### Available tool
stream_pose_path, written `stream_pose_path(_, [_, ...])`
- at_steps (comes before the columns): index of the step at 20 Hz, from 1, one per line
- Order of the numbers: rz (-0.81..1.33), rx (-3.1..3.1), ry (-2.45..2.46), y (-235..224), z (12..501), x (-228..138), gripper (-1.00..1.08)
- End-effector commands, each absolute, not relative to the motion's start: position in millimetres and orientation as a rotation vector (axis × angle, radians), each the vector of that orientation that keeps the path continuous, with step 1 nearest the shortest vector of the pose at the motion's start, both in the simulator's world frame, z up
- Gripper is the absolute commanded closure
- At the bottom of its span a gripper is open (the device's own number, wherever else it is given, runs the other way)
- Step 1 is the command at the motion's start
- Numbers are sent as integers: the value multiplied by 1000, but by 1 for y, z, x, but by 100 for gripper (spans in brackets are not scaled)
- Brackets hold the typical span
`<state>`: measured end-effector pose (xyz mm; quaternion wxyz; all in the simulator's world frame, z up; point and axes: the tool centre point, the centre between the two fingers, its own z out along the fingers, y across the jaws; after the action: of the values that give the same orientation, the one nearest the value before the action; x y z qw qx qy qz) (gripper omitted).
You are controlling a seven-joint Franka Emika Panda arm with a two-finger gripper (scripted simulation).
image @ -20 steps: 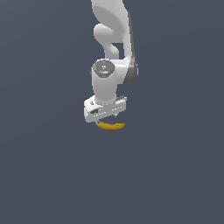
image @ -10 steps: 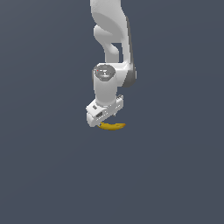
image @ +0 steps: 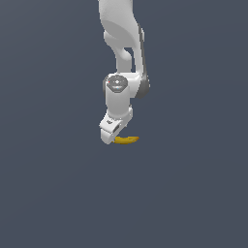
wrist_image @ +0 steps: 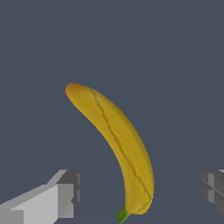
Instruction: Pick up the object and move it to a goal position.
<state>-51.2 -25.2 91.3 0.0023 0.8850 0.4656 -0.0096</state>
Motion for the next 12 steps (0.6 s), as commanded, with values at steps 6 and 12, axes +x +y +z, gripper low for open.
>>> stream_pose_path(6, [-15,2618,1732,-22,79,-58,-92])
stream_pose_path(12, [-6,2525,1868,-20,72,-62,-92])
